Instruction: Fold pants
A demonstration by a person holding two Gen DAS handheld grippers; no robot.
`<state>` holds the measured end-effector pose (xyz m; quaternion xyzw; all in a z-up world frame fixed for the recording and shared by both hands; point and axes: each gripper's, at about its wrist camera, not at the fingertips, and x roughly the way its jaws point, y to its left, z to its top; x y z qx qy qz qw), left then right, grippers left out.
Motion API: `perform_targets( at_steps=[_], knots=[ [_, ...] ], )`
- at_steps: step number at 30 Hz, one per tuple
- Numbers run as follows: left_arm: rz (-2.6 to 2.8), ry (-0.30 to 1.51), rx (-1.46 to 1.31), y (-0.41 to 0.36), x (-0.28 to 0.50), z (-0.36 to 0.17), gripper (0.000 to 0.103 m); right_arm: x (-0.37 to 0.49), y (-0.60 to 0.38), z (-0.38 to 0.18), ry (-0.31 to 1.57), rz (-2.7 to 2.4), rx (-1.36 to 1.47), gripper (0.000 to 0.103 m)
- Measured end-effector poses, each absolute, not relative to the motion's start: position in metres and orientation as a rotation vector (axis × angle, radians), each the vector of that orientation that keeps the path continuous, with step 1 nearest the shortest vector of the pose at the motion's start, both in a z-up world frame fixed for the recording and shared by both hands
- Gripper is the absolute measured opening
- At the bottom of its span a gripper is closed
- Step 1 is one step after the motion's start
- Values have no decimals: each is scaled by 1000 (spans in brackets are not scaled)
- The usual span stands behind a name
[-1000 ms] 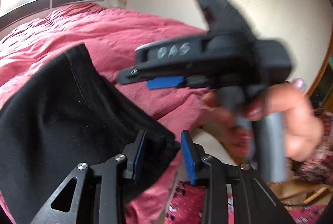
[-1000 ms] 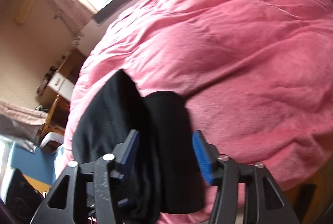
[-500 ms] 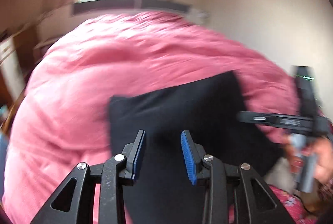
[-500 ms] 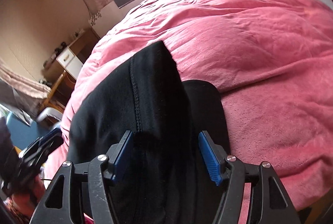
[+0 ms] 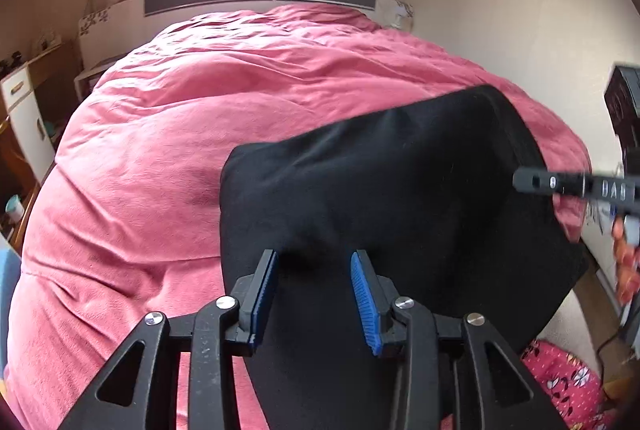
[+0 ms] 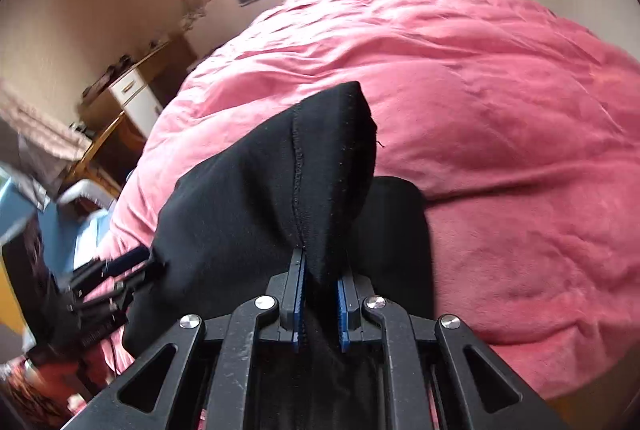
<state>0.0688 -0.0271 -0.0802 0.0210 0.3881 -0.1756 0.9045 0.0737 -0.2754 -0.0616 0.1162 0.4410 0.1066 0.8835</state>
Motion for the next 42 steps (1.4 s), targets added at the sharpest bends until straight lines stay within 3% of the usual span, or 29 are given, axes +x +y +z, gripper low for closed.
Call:
perform_targets(
  at_steps=[10, 14, 17, 24, 32, 39, 41, 42],
  knots=[
    [-350, 799, 150, -55, 61, -97, 41, 80, -289, -107, 1001, 143, 248, 17],
    [-335, 832, 116, -51, 66, -95, 41, 76, -288, -95, 971, 118, 199, 32],
    [-320, 855, 83, -48, 68, -93, 41, 68, -287, -58, 840, 58, 96, 36],
    [-304, 866, 88, -49, 68, -93, 41, 73, -246, -19, 736, 176, -6, 36],
    [-286, 891, 78, -50, 70, -92, 41, 112, -203, -67, 836, 208, -149, 36],
    [-292, 884, 95, -55, 70, -93, 41, 130, -270, -111, 924, -1, -9, 35],
    [-287, 883, 111, -58, 69, -93, 41, 128, -288, -124, 943, 0, 71, 54],
    [-287, 884, 116, -58, 69, -93, 41, 127, -296, -127, 942, 8, 130, 55]
  ],
)
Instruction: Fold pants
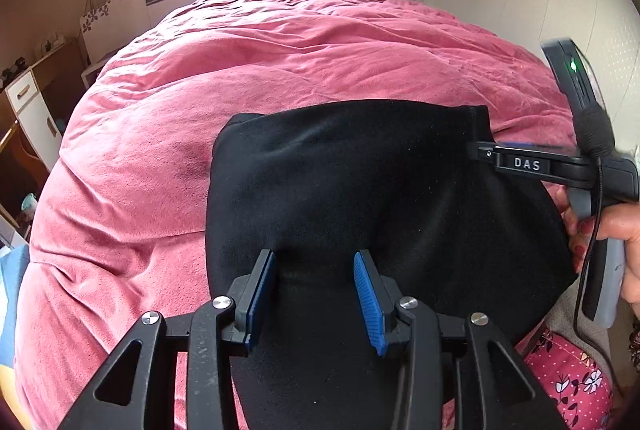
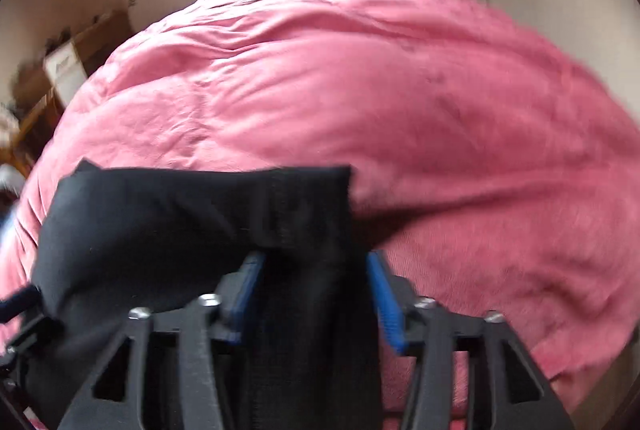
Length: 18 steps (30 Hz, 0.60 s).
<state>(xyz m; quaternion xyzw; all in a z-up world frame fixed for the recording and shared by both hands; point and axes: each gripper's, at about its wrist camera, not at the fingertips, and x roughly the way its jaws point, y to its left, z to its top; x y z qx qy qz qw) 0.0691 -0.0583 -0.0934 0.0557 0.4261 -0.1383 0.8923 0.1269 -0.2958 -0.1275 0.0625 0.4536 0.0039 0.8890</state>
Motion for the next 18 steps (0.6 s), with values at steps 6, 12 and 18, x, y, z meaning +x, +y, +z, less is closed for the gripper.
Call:
perform_targets(
  at_steps=[6, 12, 18],
  knots=[
    [-317, 829, 45, -46, 71, -73, 41, 120, -329, -142, 949, 48, 407, 63],
    [-286, 810, 78, -49, 104, -54, 41, 109, -309, -104, 867, 3, 255, 45],
    [-310, 842, 140, -65, 128, -62, 41, 85, -277, -45, 701, 34, 41, 38]
  ],
)
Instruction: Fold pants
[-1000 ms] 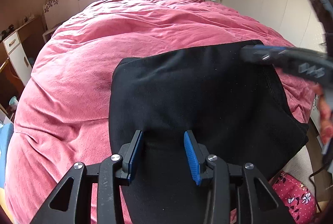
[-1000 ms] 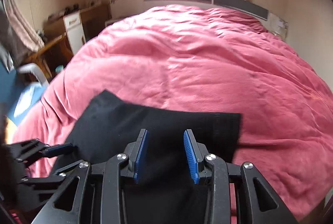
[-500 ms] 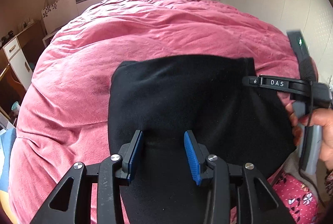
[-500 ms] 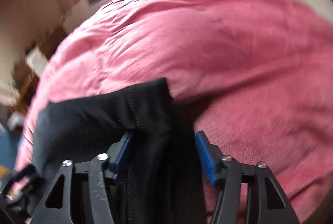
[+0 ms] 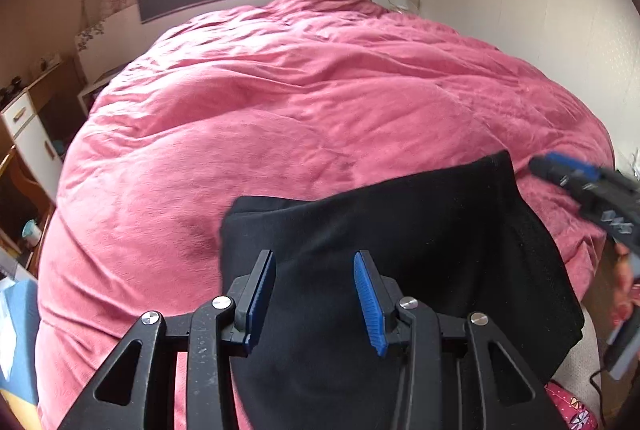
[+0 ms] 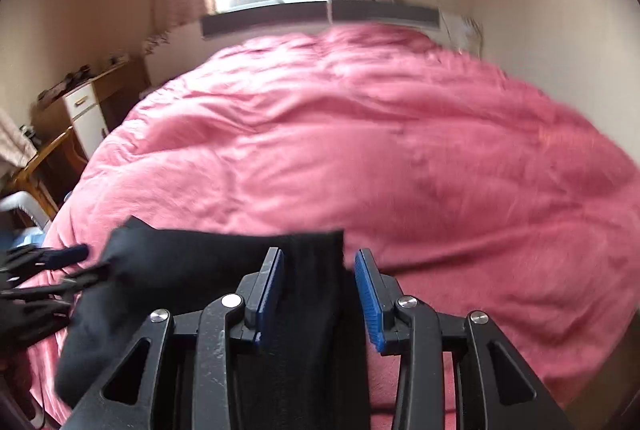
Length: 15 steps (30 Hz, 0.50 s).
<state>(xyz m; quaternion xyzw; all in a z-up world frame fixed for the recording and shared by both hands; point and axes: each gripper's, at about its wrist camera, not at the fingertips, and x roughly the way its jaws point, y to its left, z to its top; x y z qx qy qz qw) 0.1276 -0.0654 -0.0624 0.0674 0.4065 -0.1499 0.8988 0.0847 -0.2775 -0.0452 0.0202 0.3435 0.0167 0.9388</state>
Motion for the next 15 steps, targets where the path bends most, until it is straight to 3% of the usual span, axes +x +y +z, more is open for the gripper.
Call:
perform_targets(
  at_steps=[7, 9, 11, 15],
  knots=[
    [-320, 833, 284, -95, 149, -87, 41, 114, -255, -77, 823, 150, 27, 32],
    [-324, 839, 293, -96, 157, -91, 41, 125, -258, -99, 872, 107, 7, 26],
    [-338, 880, 269, -96, 170, -100, 41, 126, -266, -112, 881, 68, 3, 11],
    [-344, 934, 196, -94, 193, -120, 42, 129, -268, -130, 862, 31, -22, 7]
  ],
)
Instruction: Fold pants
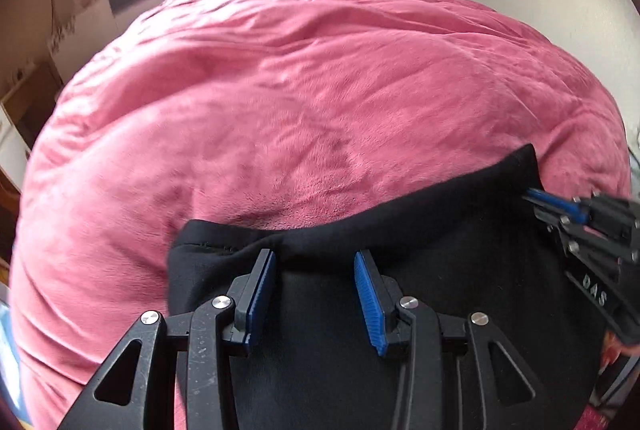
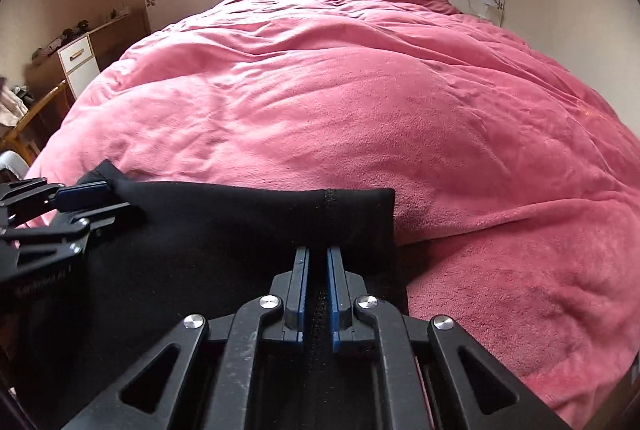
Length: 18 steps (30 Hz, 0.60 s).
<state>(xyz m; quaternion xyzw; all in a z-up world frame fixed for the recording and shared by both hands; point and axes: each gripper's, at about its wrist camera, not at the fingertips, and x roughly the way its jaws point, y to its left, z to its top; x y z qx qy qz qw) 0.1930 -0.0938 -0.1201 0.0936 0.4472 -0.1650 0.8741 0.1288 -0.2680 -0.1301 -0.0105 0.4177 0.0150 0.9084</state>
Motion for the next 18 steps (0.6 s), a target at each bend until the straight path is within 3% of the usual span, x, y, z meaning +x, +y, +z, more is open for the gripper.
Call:
perform_targets(
  at_steps=[9, 14, 18],
  knots=[
    [-326, 890, 187, -84, 170, -110, 42, 123, -269, -125, 840, 43, -7, 7],
    [-298, 867, 168, -71, 146, -96, 43, 101, -270, -105, 854, 106, 17, 26],
    [-289, 871, 130, -58, 126, -92, 43, 79, -262, -99, 869, 125, -41, 26]
  ],
)
